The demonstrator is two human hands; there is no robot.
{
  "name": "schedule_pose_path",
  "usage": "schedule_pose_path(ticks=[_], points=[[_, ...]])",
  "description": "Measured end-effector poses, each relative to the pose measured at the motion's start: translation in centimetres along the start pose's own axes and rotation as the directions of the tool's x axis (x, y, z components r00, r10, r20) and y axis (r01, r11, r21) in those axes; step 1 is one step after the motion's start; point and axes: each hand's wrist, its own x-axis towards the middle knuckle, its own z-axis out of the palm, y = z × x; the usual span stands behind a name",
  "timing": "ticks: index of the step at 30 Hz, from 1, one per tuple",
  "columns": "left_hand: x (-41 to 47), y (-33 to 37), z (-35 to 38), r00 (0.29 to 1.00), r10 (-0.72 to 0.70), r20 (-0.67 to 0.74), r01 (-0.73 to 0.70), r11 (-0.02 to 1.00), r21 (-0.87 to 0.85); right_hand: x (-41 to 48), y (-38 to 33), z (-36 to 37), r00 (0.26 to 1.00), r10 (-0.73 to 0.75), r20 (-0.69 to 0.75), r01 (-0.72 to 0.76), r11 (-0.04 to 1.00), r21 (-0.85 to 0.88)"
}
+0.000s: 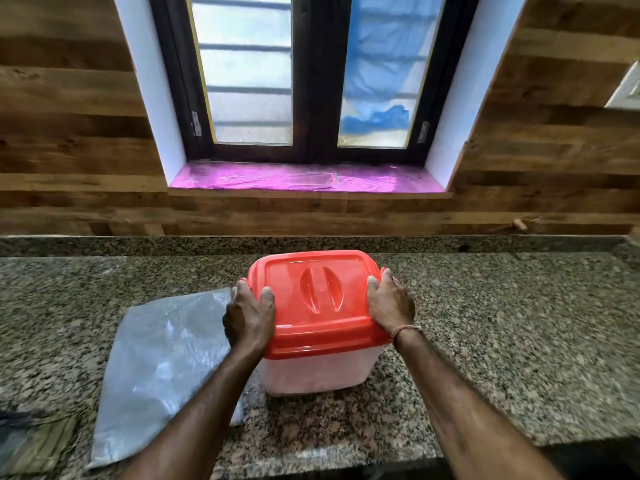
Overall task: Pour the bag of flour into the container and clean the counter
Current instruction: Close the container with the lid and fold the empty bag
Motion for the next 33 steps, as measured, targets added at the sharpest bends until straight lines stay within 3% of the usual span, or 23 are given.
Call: schedule_pose_path(ticks=[4, 7, 11, 17, 22, 33], points=[[0.1, -0.6, -0.1, 0.989, -0.111, 0.102, 0.123, 0.984, -0.129, 1.5, 2.3, -0.6, 0.983, 0.054, 0.175, -0.096, 0.967, 0.238], [1.3, -0.6, 0.3, 0.979, -0.182, 0.091, 0.198, 0.955, -0.220, 2.7, 3.2, 0.2, 0.982, 0.069, 0.174, -0.125, 0.934, 0.334], [4.4, 1.0, 1.3, 0.980, -0.172, 0.100, 0.195, 0.931, -0.310, 5.8, 2.5, 0.3, 0.985, 0.040, 0.169, -0.107, 0.909, 0.404], [10.8, 6.4, 5.5, 0.985, -0.049, 0.166, 0.104, 0.935, -0.339, 14.9, 2.2, -1.2, 0.984, 0.080, 0.157, -0.142, 0.890, 0.434], [15.6, 9.4, 11.1, 0.985, -0.053, 0.167, 0.110, 0.929, -0.353, 23.0, 2.5, -0.7, 0.988, 0.112, 0.109, -0.147, 0.905, 0.399], [21.2, 11.7, 15.4, 0.986, -0.030, 0.166, 0.081, 0.947, -0.310, 29.2, 3.3, 2.5, 0.984, 0.169, 0.050, -0.173, 0.875, 0.453]])
